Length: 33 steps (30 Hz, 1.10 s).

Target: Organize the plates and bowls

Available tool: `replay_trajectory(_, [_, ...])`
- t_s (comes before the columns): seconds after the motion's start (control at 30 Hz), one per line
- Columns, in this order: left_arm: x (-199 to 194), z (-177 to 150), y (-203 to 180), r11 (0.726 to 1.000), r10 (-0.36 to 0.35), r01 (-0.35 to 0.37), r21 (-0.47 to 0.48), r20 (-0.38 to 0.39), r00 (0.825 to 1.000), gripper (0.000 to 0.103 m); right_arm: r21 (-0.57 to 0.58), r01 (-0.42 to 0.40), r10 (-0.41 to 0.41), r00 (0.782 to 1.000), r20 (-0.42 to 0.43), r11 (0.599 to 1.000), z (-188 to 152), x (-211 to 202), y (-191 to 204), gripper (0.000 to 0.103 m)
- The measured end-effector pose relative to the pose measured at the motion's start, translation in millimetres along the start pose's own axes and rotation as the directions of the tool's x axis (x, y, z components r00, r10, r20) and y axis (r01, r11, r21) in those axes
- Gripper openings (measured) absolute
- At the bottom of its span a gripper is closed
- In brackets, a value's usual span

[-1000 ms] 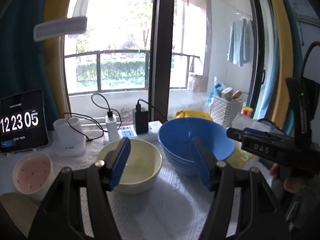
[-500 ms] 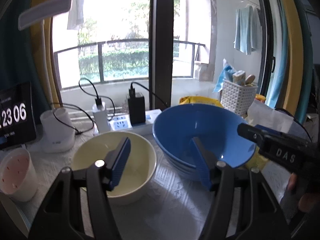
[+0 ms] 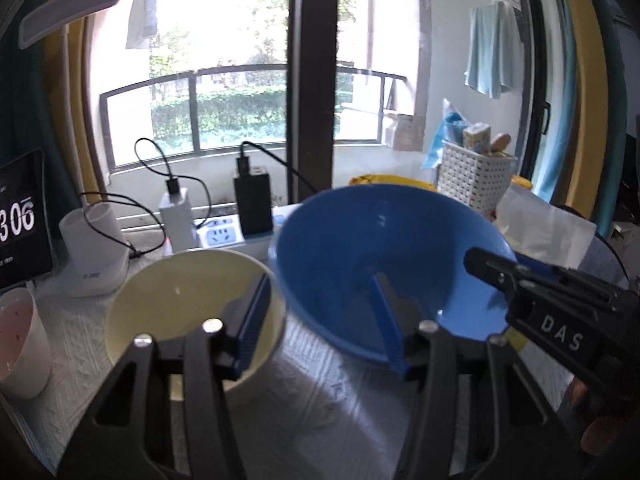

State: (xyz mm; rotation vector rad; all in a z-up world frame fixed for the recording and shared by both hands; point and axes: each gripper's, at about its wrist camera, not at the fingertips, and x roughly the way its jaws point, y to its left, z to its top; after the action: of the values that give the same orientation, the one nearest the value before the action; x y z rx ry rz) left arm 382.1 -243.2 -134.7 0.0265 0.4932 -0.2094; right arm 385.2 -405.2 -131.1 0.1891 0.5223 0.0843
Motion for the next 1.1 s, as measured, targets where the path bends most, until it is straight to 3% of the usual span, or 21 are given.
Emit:
replay_trajectory(0.17, [-2, 0, 2, 1.0, -0.002, 0.002, -0.003, 0.005, 1.0, 0.046, 0.007, 0.004, -0.004, 1.0, -0.001, 1.0, -1, -1, -1, 0.03])
replay_trajectory(0.63, [-38, 10, 2, 1.0, -0.023, 0.023, -0.001, 0.045, 0.999, 0.046, -0.012, -0.007, 0.008, 0.995, 0.102, 1.0, 2, -42, 6, 0.029])
replay_trajectory(1.1, [-75, 6, 26, 0.999, -0.026, 0.027, -0.038, 0.028, 0.999, 0.046, -0.063, -0.014, 0.021, 0.993, 0.116, 0.998, -8, -72, 35, 0.029])
